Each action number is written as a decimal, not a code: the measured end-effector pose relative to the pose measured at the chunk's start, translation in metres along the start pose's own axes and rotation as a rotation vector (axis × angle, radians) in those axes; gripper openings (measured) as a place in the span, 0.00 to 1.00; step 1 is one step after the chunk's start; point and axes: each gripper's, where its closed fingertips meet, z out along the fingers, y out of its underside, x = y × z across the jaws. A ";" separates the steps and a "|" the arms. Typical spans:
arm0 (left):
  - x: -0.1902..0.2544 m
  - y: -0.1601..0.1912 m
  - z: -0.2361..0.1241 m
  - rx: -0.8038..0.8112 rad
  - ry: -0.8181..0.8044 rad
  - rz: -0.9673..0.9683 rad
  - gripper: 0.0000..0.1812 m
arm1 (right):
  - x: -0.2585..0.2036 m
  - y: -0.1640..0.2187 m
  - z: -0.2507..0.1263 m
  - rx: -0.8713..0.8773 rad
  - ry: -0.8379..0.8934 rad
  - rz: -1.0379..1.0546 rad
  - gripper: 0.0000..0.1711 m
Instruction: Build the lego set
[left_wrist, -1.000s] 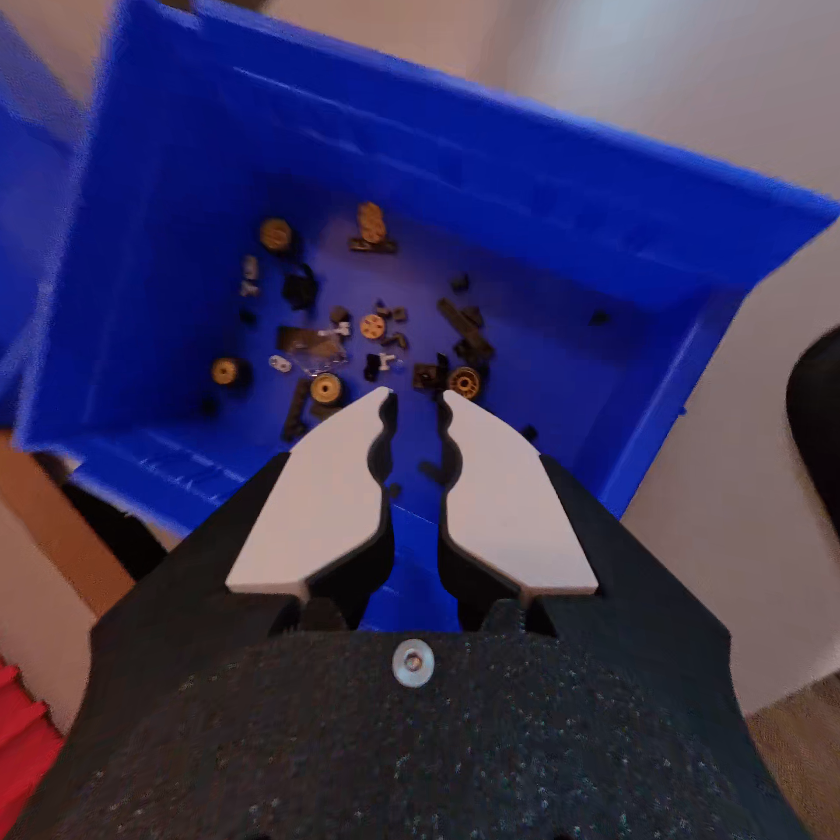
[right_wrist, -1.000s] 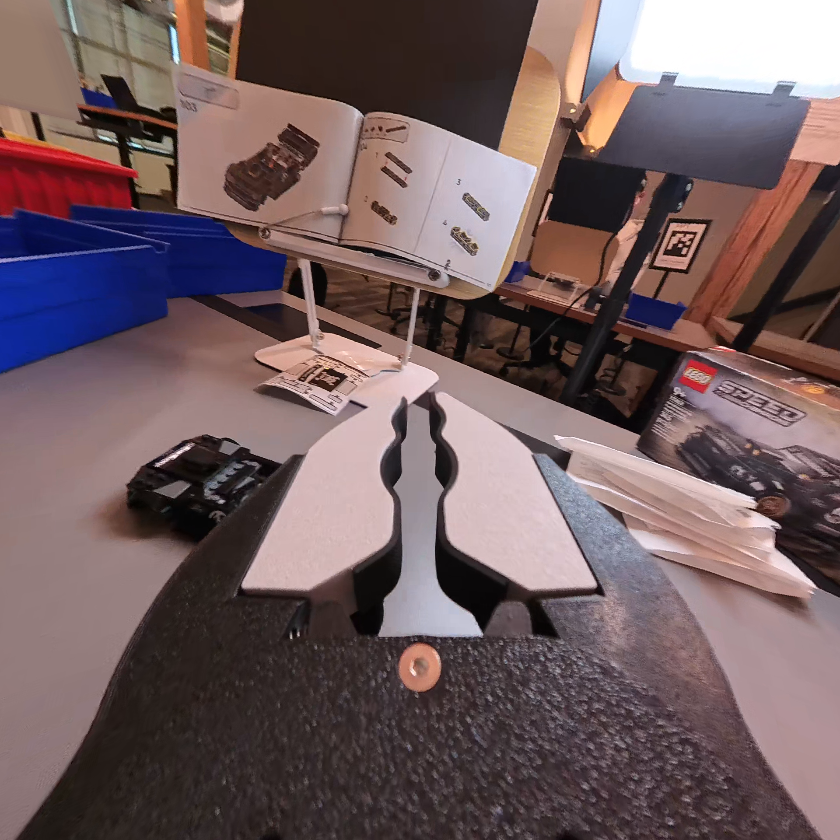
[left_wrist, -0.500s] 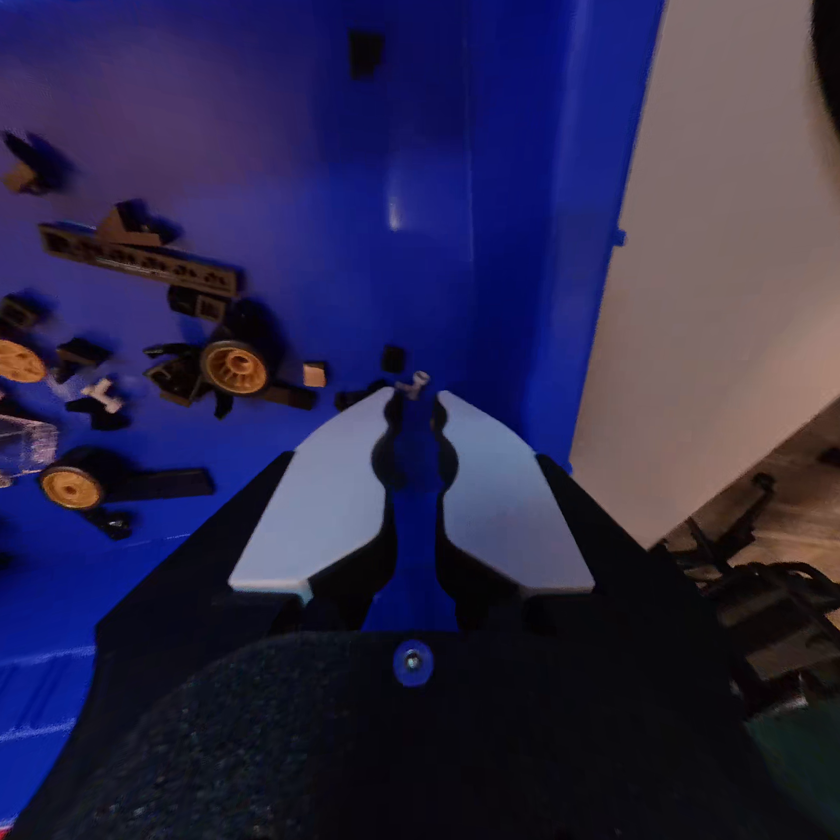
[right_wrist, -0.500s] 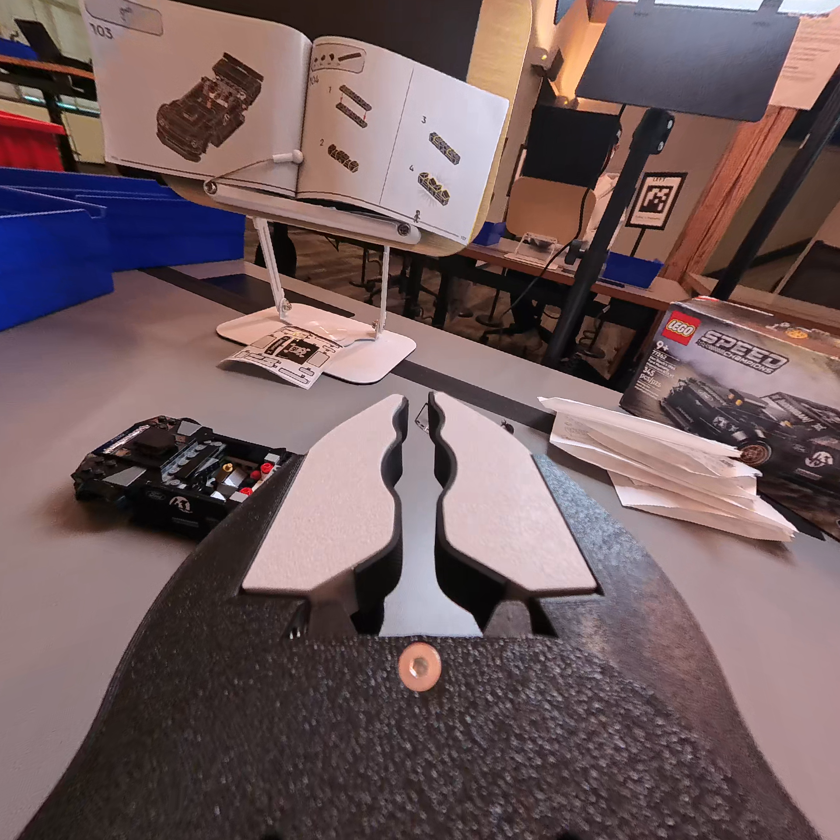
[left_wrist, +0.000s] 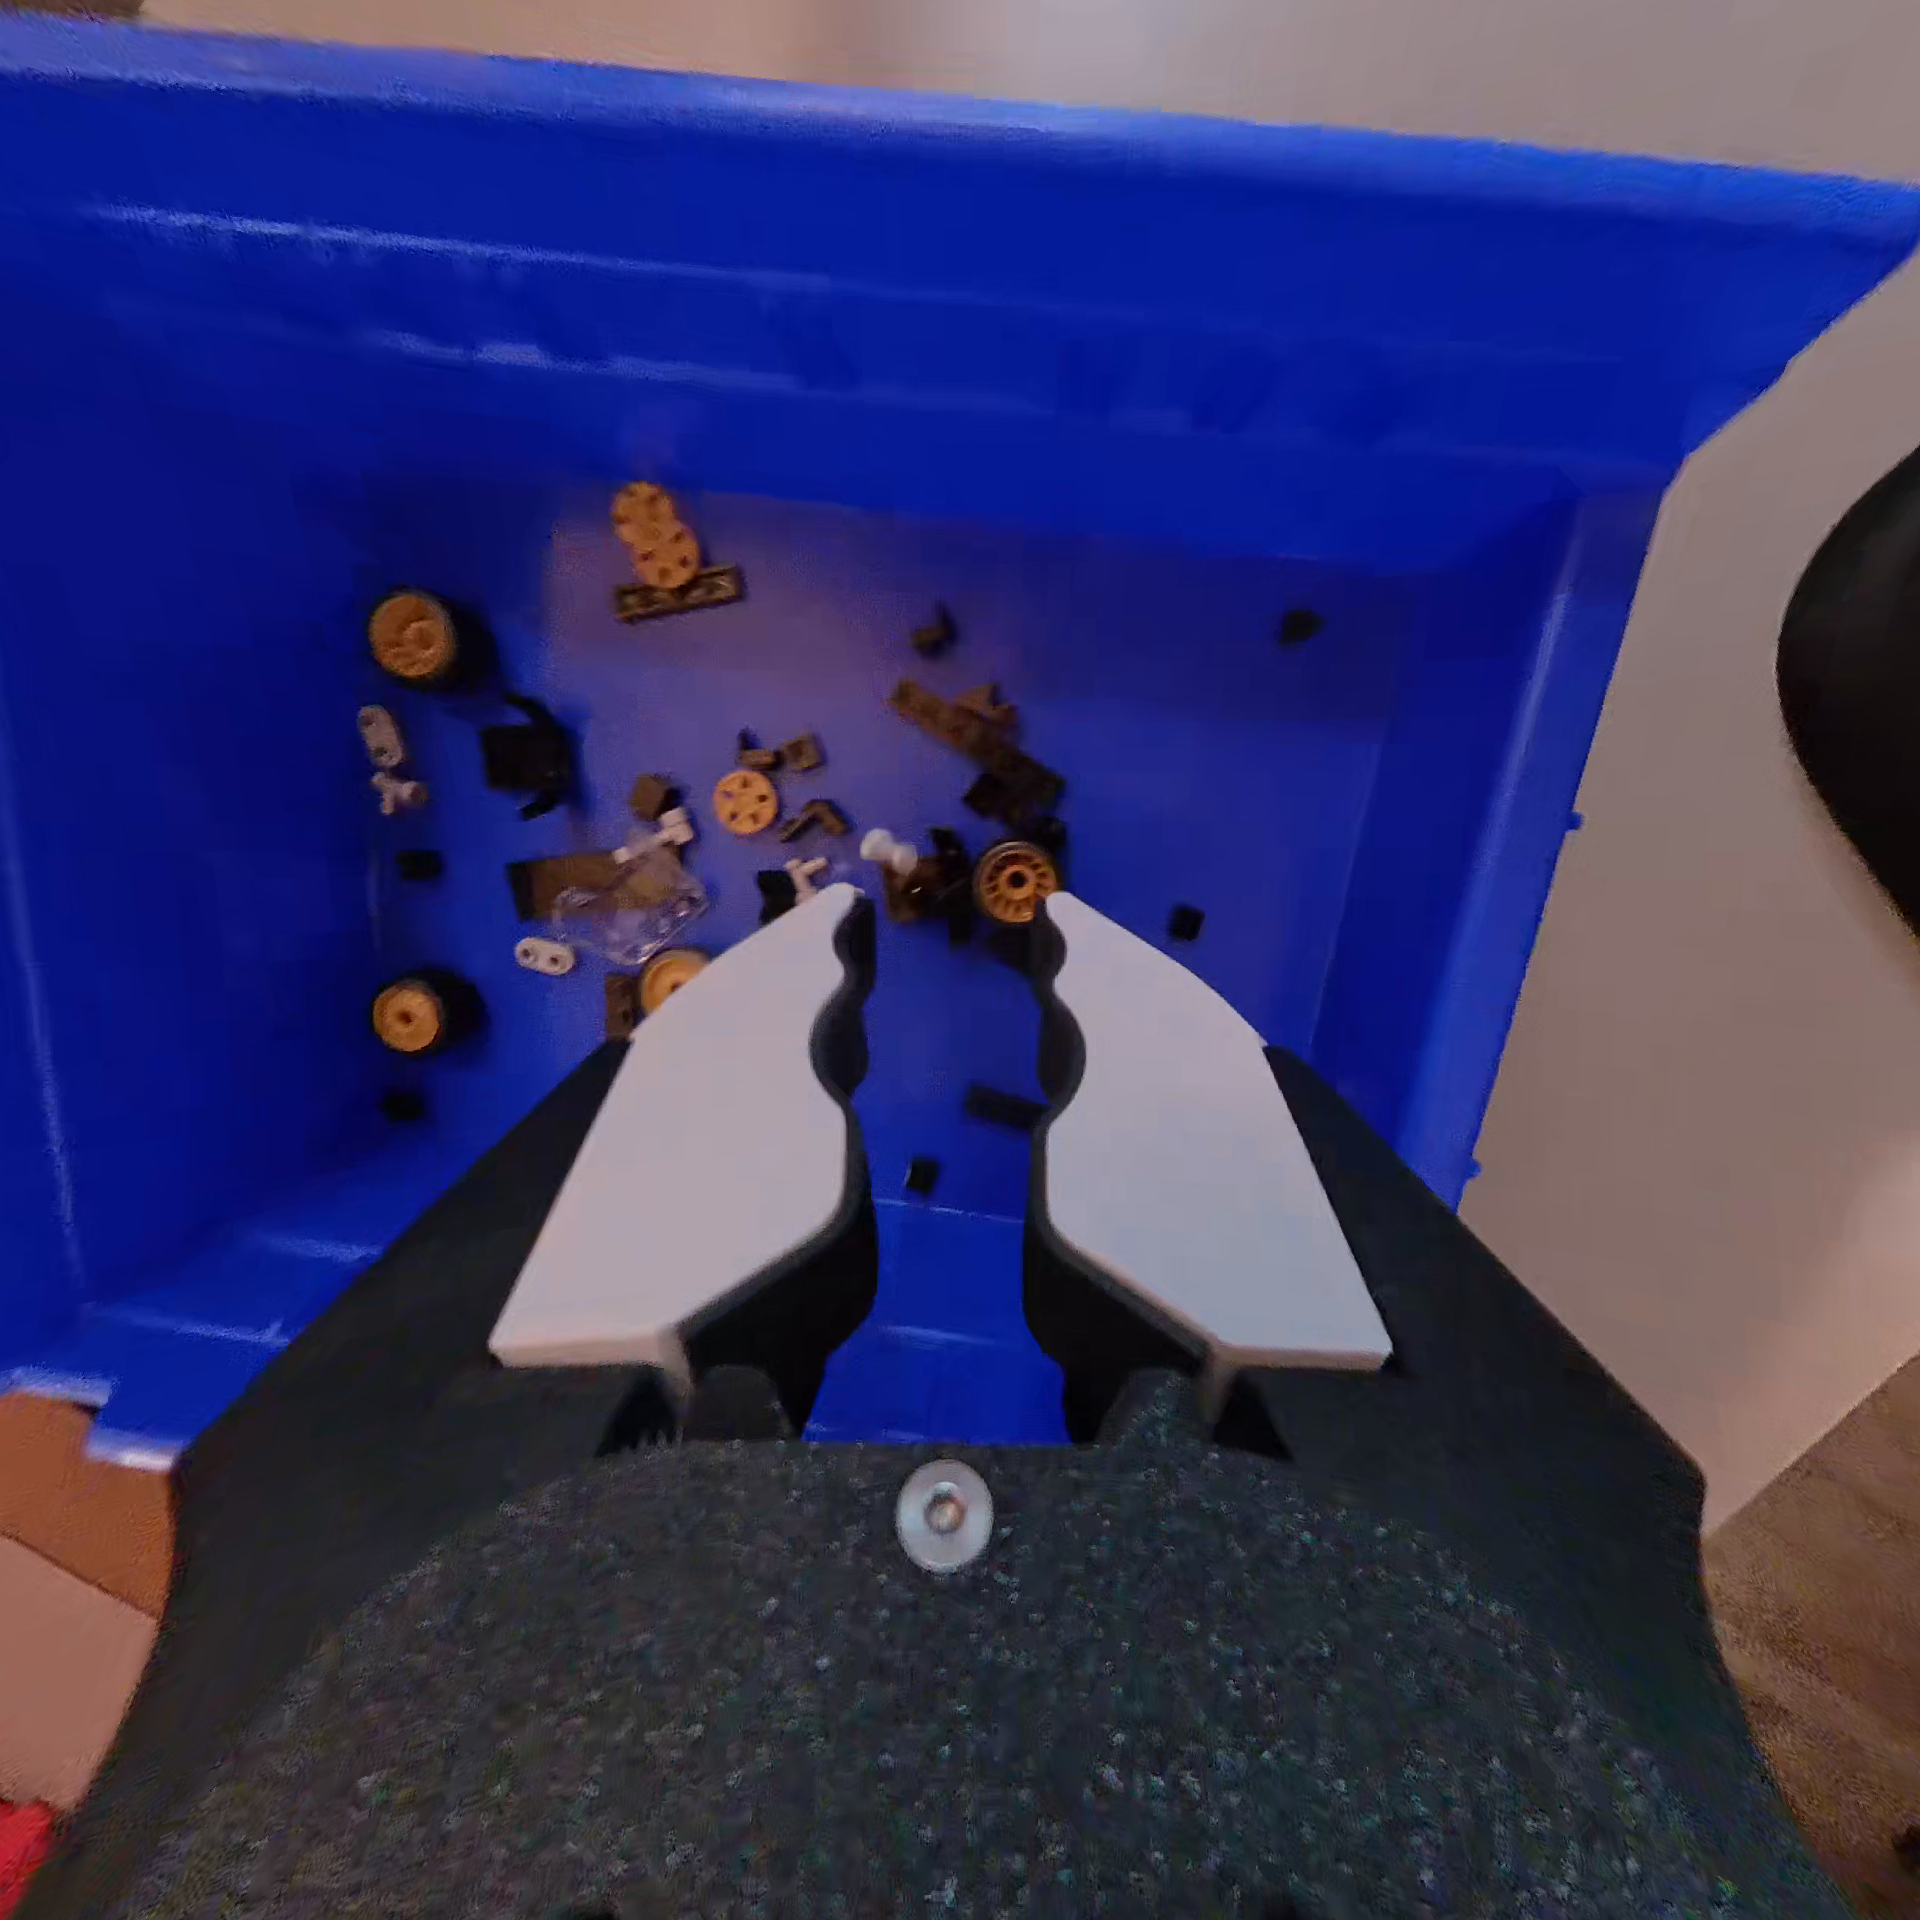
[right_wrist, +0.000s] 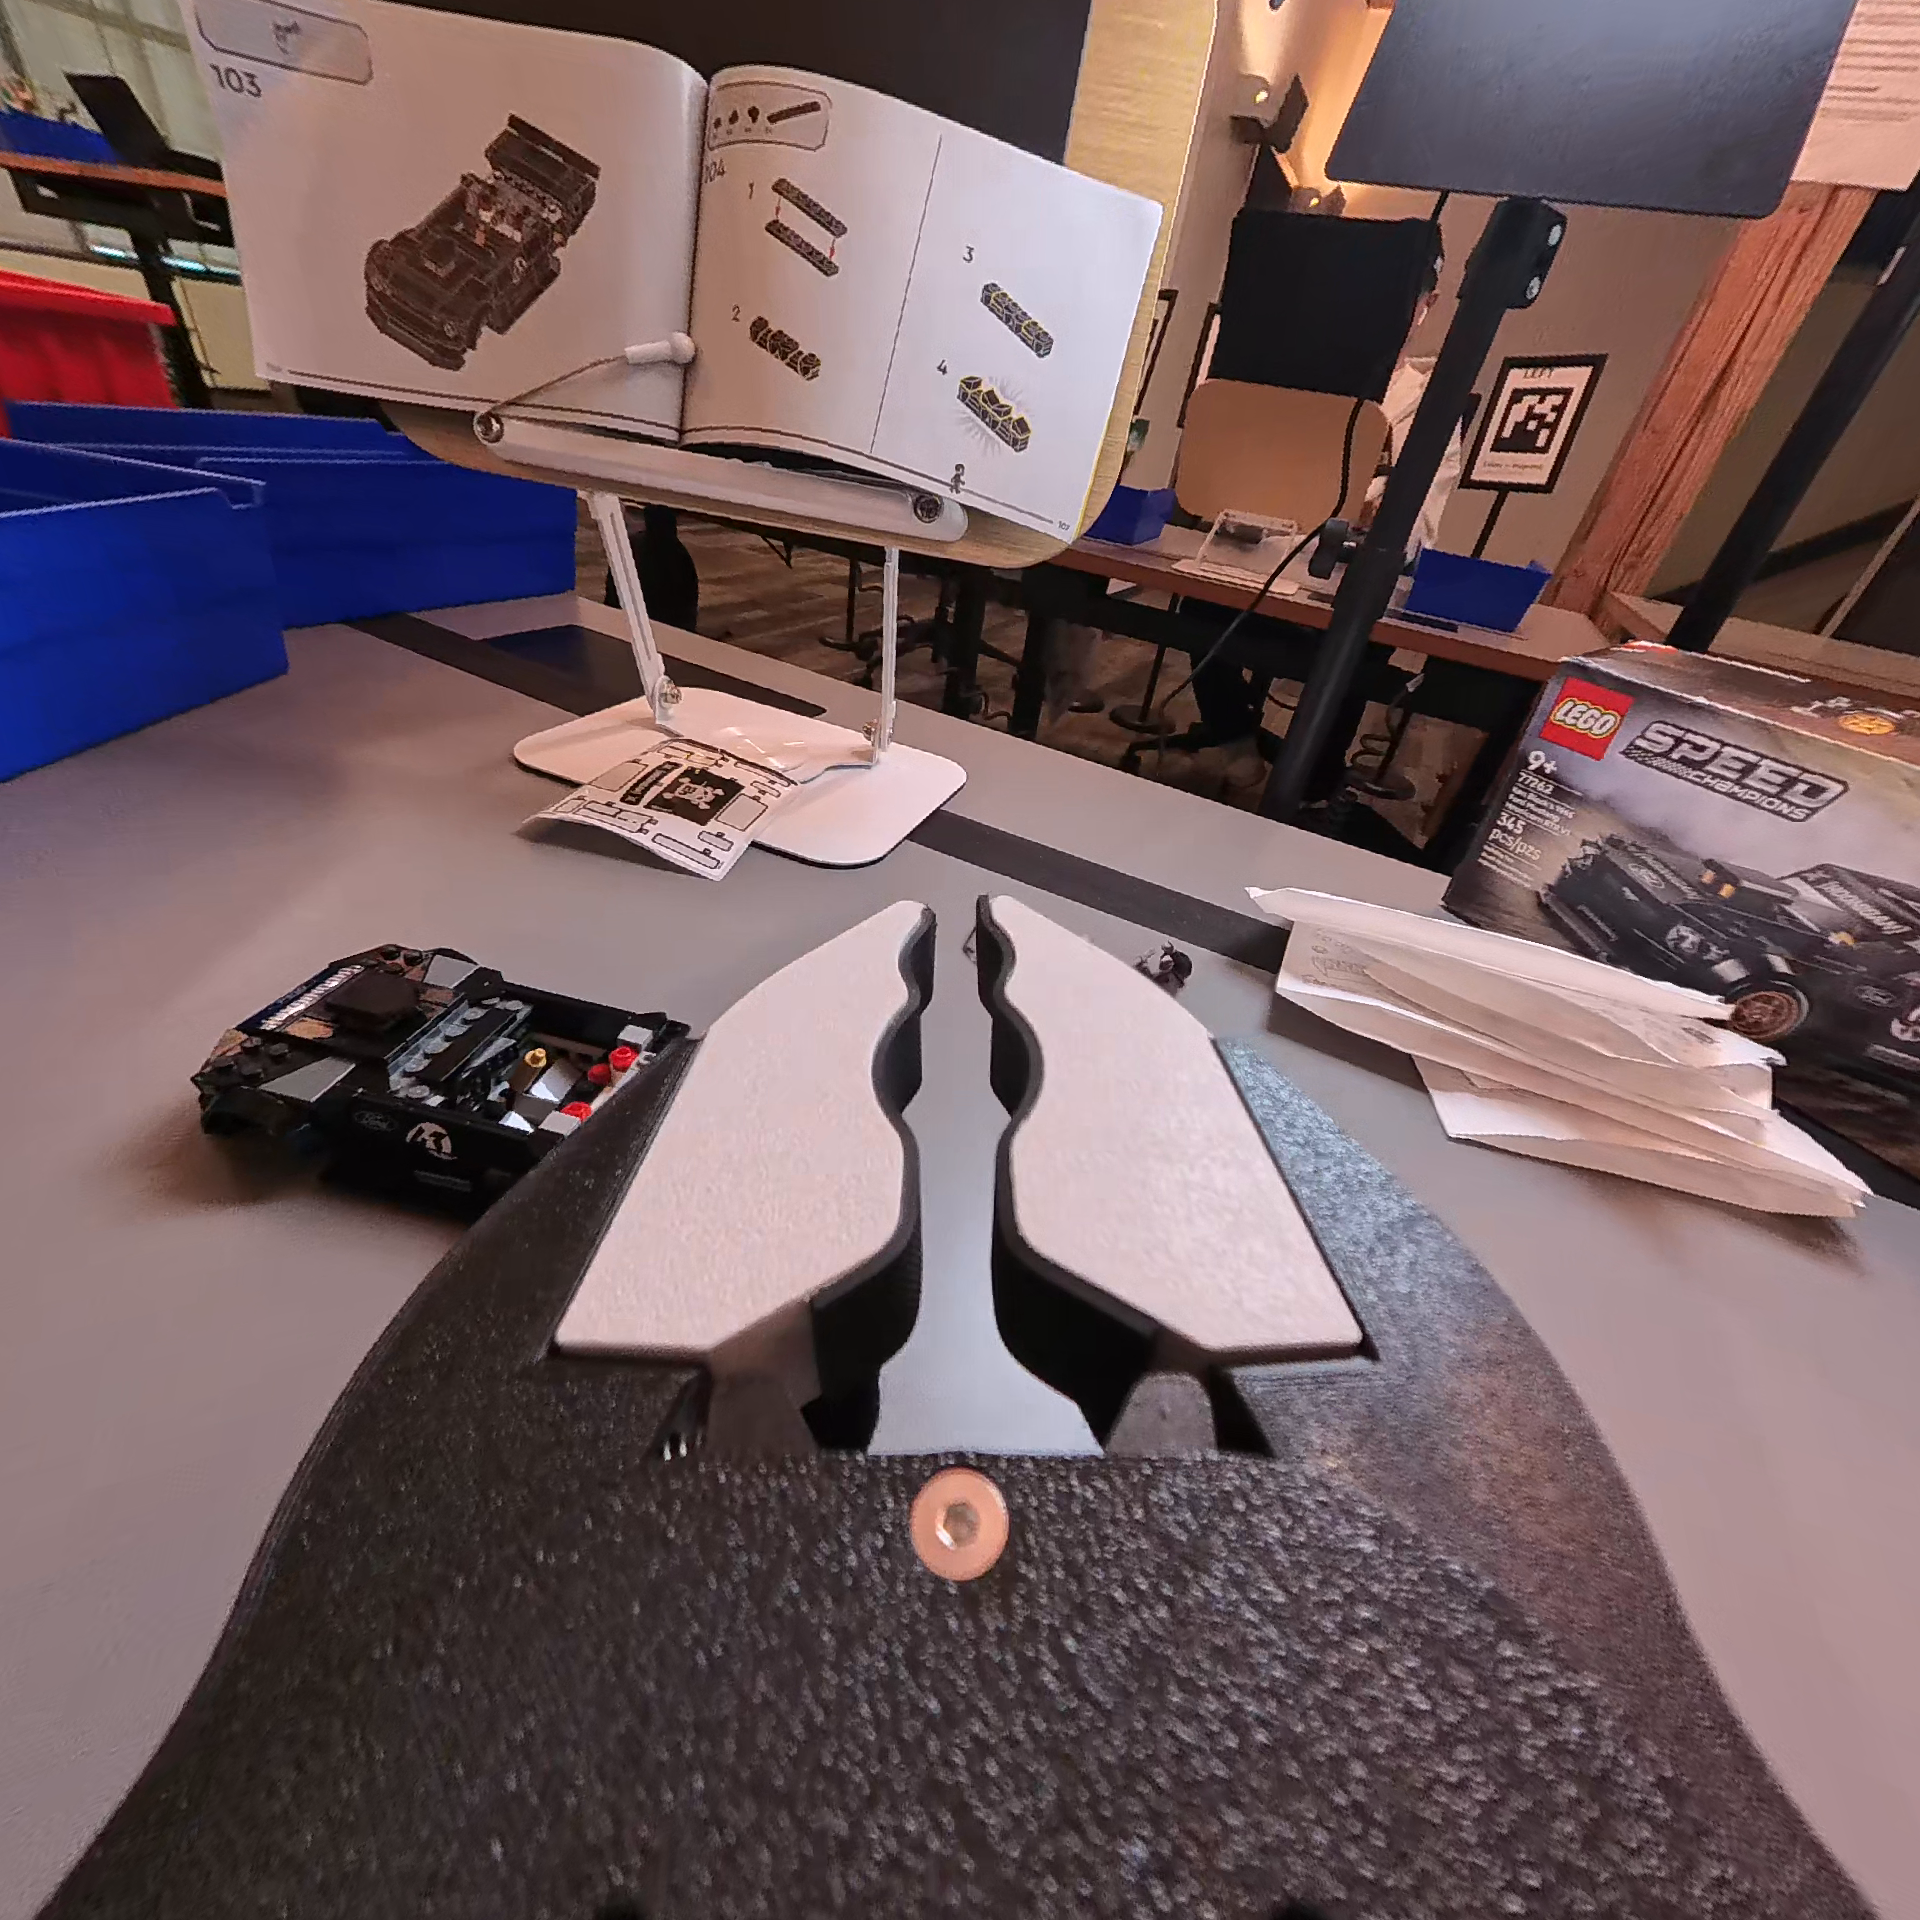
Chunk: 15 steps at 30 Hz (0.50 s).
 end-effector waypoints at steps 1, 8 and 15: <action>-0.007 0.002 -0.003 0.011 -0.005 -0.018 0.17 | -0.001 0.000 0.000 -0.002 -0.004 -0.002 0.04; -0.049 0.018 0.008 -0.061 -0.103 -0.059 0.18 | -0.005 0.005 0.001 -0.024 -0.019 -0.004 0.04; -0.076 0.019 0.040 -0.175 -0.107 -0.054 0.13 | -0.007 0.009 0.003 -0.042 -0.030 -0.007 0.04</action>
